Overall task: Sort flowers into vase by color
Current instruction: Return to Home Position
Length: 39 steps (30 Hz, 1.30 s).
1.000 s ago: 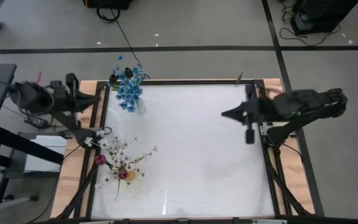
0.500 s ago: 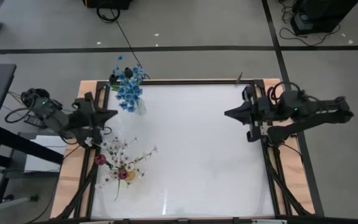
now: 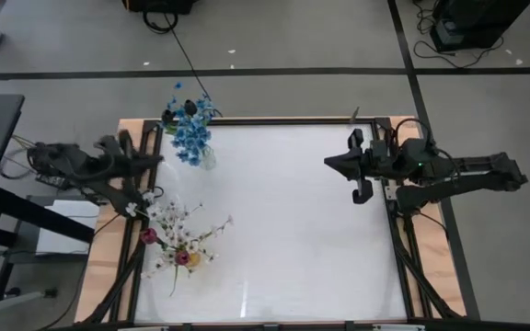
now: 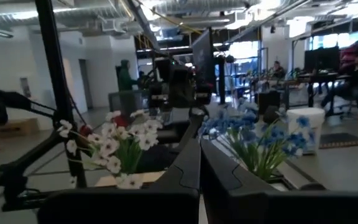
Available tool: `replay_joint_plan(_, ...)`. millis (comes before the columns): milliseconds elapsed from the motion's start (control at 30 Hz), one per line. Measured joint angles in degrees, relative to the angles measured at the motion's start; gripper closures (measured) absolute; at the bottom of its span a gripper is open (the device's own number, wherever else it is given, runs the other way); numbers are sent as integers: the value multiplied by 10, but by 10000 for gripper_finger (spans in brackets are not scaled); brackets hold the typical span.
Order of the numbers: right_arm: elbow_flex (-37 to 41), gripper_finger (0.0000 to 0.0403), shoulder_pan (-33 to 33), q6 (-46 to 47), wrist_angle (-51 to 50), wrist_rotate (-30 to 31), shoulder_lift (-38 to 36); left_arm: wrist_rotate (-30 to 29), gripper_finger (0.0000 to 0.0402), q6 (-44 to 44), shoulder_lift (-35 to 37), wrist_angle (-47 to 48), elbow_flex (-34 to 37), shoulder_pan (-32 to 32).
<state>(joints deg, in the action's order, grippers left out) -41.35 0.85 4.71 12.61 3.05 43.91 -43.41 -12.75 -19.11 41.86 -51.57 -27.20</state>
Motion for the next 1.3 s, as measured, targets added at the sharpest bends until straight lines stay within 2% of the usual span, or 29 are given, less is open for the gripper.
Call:
replay_joint_plan(67,1,393,-4,11,3,-10,0,25,401,17,9,-47,52,0)
replay_joint_plan(200,1,394,-4,14,19,-11,-1,29,401,20,38,-122,149,5)
replay_joint_plan(333,1,394,-4,18,32,-12,-5,43,401,34,83,-169,204,28)
replay_joint_plan(567,1,394,-4,17,16,-9,-5,89,401,59,146,-176,235,72)
replay_joint_plan(700,7,394,-4,13,-19,25,1,119,401,71,152,-208,255,88)
replay_joint_plan(867,73,394,-4,18,74,33,-1,162,401,65,150,-268,308,103)
replay_joint_plan(1000,145,394,-4,36,180,37,-2,163,401,58,152,-282,329,121)
replay_joint_plan(1167,204,394,-4,41,176,58,-21,189,401,80,166,-273,334,145)
replay_joint_plan(1300,232,396,-4,43,177,59,-40,202,401,83,185,-232,334,158)
